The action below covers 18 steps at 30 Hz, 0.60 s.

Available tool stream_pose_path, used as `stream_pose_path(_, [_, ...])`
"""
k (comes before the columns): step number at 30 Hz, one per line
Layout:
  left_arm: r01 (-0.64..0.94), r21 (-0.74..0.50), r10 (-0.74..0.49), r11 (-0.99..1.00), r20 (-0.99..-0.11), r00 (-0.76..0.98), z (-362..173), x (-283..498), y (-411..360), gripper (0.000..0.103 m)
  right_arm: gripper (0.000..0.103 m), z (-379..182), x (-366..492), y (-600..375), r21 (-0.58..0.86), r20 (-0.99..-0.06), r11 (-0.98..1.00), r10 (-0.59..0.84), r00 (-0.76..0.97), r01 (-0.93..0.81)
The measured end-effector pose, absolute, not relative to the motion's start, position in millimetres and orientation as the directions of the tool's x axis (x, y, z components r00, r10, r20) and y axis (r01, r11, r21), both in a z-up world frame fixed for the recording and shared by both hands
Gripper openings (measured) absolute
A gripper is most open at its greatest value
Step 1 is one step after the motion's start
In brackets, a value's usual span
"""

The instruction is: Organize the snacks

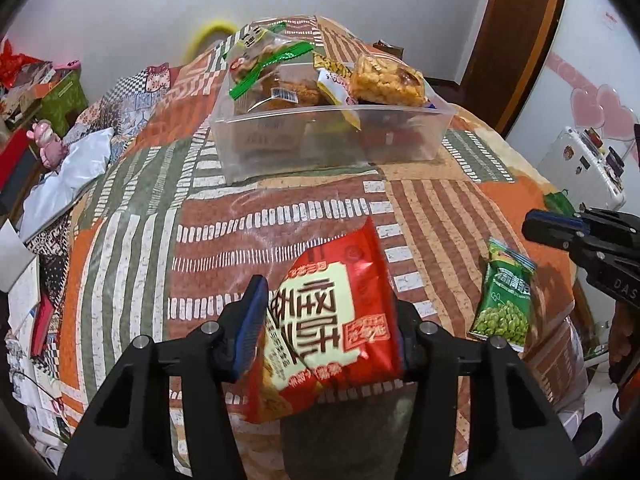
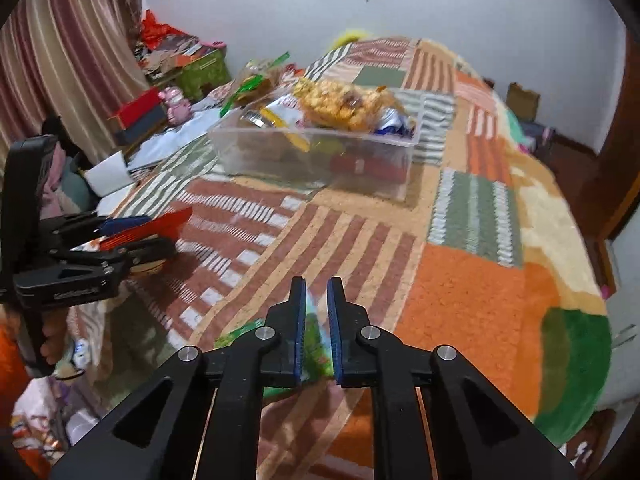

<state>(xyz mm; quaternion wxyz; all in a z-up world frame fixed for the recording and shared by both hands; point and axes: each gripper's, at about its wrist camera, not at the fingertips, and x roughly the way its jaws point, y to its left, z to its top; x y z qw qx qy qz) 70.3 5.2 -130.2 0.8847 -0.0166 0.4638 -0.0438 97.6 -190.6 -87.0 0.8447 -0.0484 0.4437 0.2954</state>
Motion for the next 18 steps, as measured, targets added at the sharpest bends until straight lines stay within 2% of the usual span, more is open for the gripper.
stream_pose_path(1, [0.068, -0.066, -0.093, 0.996, -0.819, 0.566, -130, 70, 4, 0.049, 0.023, -88, 96, -190, 0.185, -0.780, 0.815, 0.462, 0.422, -0.550])
stream_pose_path(2, [0.074, -0.064, -0.095, 0.995, -0.818, 0.567, -129, 70, 3, 0.049, 0.045, -89, 91, -189, 0.183, -0.781, 0.807, 0.466, 0.416, -0.561])
stream_pose_path(3, [0.079, -0.065, -0.098, 0.995, -0.817, 0.568, -129, 69, 2, 0.049, 0.058, -90, 87, -188, 0.179, -0.779, 0.801, 0.470, 0.414, -0.572])
stream_pose_path(4, [0.083, -0.066, -0.102, 0.994, -0.817, 0.568, -128, 69, 1, 0.049, 0.078, -91, 83, -188, 0.177, -0.773, 0.796, 0.477, 0.419, -0.579])
stream_pose_path(5, [0.085, -0.065, -0.102, 0.994, -0.817, 0.568, -128, 68, 0, 0.049, 0.087, -92, 80, -189, 0.177, -0.769, 0.792, 0.482, 0.420, -0.585])
stream_pose_path(10, [0.092, -0.058, -0.100, 0.994, -0.821, 0.562, -130, 67, -2, 0.049, 0.089, -120, 74, -175, 0.171, -0.835, 0.765, 0.448, 0.321, -0.621])
stream_pose_path(13, [0.083, -0.056, -0.093, 0.995, -0.824, 0.559, -131, 66, 0, 0.050, 0.089, -129, 67, -169, 0.095, -0.844, 0.756, 0.406, 0.350, -0.647])
stream_pose_path(15, [0.077, -0.063, -0.095, 0.995, -0.830, 0.549, -131, 66, 3, 0.058, 0.089, -129, 67, -165, 0.055, -0.846, 0.757, 0.382, 0.372, -0.652])
stream_pose_path(17, [0.066, -0.070, -0.095, 0.995, -0.831, 0.547, -131, 66, 6, 0.078, 0.089, -130, 72, -165, 0.052, -0.844, 0.765, 0.377, 0.381, -0.642])
stream_pose_path(18, [0.057, -0.072, -0.091, 0.996, -0.830, 0.550, -131, 65, 9, 0.082, 0.087, -129, 74, -166, 0.058, -0.842, 0.771, 0.379, 0.383, -0.634])
